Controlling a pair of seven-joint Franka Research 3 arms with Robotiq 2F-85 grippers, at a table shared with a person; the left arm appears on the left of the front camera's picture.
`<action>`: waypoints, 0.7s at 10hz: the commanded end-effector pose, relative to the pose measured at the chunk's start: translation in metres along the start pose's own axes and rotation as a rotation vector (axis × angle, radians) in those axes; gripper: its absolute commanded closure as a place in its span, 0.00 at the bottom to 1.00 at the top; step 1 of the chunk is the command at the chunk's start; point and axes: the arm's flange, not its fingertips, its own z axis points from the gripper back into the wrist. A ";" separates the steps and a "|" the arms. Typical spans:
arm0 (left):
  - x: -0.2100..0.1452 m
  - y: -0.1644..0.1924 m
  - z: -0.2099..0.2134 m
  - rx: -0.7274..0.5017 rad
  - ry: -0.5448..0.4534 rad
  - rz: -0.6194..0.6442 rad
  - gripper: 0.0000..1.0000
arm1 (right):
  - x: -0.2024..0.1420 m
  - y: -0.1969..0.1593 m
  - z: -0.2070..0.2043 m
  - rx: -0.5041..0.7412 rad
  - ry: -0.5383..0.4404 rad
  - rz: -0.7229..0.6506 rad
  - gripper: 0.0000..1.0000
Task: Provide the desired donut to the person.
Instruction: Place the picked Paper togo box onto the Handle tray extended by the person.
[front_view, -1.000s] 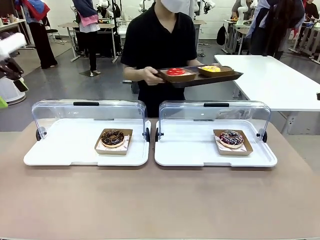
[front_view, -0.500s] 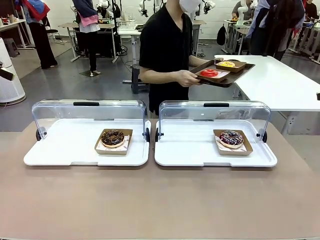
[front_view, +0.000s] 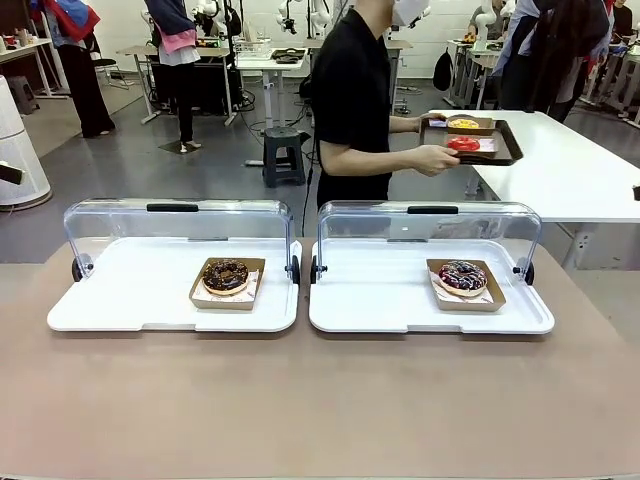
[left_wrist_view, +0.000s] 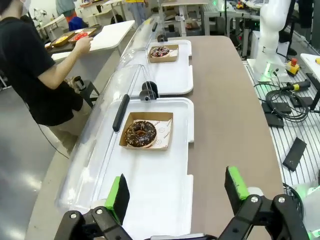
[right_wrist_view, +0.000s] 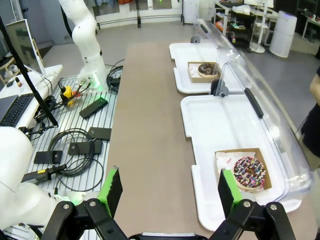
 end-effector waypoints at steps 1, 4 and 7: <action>0.004 -0.001 0.003 0.017 0.007 -0.012 0.00 | 0.000 0.000 -0.001 -0.003 -0.020 0.013 0.00; 0.004 -0.001 0.003 0.017 0.007 -0.012 0.00 | 0.000 0.000 -0.001 -0.003 -0.020 0.013 0.00; 0.004 -0.001 0.003 0.017 0.007 -0.012 0.00 | 0.000 0.000 -0.001 -0.003 -0.020 0.013 0.00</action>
